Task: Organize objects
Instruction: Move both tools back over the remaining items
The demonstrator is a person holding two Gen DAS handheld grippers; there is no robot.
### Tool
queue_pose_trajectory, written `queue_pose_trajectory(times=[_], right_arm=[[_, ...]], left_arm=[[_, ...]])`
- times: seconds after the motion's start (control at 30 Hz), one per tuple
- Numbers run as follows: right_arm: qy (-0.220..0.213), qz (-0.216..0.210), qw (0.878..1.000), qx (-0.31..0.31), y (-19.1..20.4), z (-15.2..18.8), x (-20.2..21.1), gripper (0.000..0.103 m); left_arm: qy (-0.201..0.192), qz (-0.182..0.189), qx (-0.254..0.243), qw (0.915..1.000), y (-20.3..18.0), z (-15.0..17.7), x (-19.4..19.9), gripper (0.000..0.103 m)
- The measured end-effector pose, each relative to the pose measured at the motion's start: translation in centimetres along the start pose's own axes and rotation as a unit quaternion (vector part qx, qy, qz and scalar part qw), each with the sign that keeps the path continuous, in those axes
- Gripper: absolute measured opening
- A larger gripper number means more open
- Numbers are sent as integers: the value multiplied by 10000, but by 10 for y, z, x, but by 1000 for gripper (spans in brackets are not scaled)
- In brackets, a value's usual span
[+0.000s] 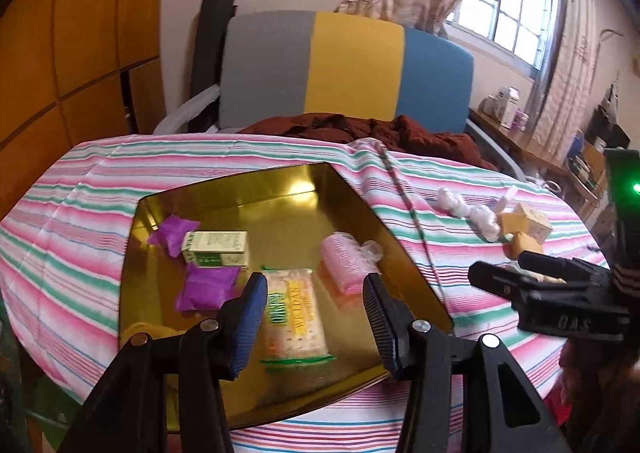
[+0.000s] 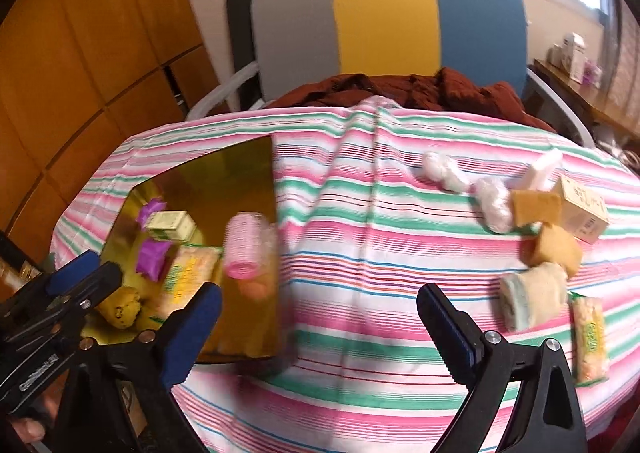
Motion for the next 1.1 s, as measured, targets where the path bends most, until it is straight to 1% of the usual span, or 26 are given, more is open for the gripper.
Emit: queue_pose_trajectory(times=[0.27, 0.47, 0.57, 0.63, 0.7, 0.77, 0.83, 0.9, 0.93, 0.97, 1.03, 1.1], right_arm=[[82, 587, 9978, -297, -79, -9, 8, 99], [62, 1218, 9913, -489, -154, -16, 22, 99], [32, 1483, 9851, -870, -197, -15, 29, 99], [5, 1634, 9784, -1267, -227, -12, 33, 99], [-50, 1748, 9689, -1753, -254, -5, 38, 99], [-118, 1752, 9573, -2296, -273, 1, 40, 99], [-157, 1701, 9427, -2865, -289, 10, 43, 99], [-228, 1657, 9348, -3133, -296, 12, 46, 100], [-265, 1647, 9325, -3204, -298, 12, 47, 101], [-300, 1637, 9310, -3250, -299, 12, 49, 101], [-345, 1594, 9297, -3302, -301, 11, 50, 102], [-350, 1540, 9298, -3325, -300, 10, 50, 102]], left_arm=[[144, 491, -308, 9982, -35, 7, -2, 50], [201, 906, -631, 9937, -72, 9, -3, 50], [278, 1094, -763, 9907, -90, 12, -7, 50], [305, 1177, -857, 9889, -102, 13, -9, 50], [342, 1309, -1003, 9857, -117, 15, -11, 50], [380, 1416, -1153, 9825, -131, 17, -14, 50], [428, 1572, -1317, 9778, -149, 19, -19, 51], [464, 1681, -1473, 9736, -165, 21, -24, 51], [490, 1744, -1537, 9714, -173, 23, -26, 52], [538, 1871, -1627, 9673, -185, 25, -30, 54], [597, 1987, -1753, 9624, -201, 30, -35, 61], [620, 2164, -1876, 9561, -221, 34, -40, 64]])
Point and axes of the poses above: each gripper's, at about its wrist camera, not at the fingertips, and x roughly against the way its jaws point, y to its left, z to its underside, the point moved 10 cm from there along -x, roughly the way its jaws point, and after that the axes turned 12 degrees about -y, right-handed, at the moved point
